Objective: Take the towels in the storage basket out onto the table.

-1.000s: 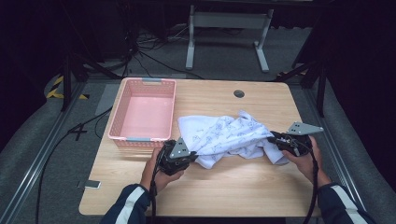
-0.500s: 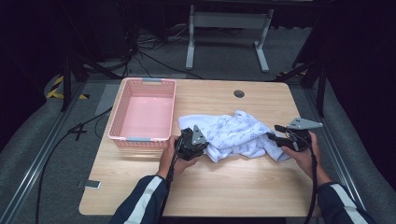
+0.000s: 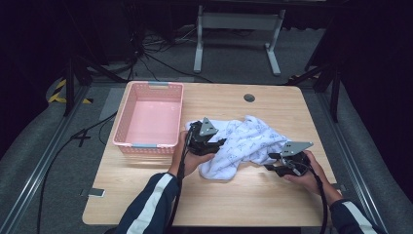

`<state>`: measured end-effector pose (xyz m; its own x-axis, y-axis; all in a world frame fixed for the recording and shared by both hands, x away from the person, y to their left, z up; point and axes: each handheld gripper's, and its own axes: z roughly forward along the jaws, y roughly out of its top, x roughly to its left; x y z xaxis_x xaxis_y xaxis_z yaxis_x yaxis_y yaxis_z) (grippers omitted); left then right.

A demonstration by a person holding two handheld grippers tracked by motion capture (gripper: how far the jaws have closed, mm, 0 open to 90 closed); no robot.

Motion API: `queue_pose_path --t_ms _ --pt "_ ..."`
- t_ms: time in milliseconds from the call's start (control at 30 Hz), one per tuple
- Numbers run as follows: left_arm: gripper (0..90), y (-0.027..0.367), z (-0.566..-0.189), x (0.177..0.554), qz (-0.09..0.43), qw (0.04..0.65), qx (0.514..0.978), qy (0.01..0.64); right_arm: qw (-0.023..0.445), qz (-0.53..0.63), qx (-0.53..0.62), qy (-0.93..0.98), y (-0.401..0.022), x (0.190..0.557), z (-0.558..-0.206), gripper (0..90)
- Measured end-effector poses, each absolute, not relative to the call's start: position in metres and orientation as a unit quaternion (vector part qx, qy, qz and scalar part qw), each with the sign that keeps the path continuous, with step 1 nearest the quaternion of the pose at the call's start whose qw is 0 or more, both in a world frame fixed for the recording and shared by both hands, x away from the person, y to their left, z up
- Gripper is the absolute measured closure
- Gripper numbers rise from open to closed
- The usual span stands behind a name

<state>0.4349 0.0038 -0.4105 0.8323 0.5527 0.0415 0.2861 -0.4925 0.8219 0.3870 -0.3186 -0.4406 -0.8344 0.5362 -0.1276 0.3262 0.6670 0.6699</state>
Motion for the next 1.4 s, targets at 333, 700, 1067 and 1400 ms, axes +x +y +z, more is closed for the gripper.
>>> queue_pose_path --t_ms 333,700,1067,1400 --pt "65.4 -0.024 -0.45 0.484 0.146 0.365 0.871 0.294 0.161 0.297 0.239 0.91 -0.322 0.393 -0.447 87.3" --pt "68.5 -0.027 -0.461 0.518 0.172 0.335 0.863 0.337 0.031 0.338 0.096 0.936 -0.301 0.331 -0.428 88.6" --pt "53.9 -0.044 -0.438 0.498 0.178 0.329 0.88 0.292 -0.041 0.346 -0.018 0.937 -0.236 0.281 -0.425 82.4" --pt "55.9 0.01 -0.405 0.377 0.136 0.42 0.878 0.184 0.098 0.408 0.159 0.893 -0.289 0.328 -0.399 61.8"
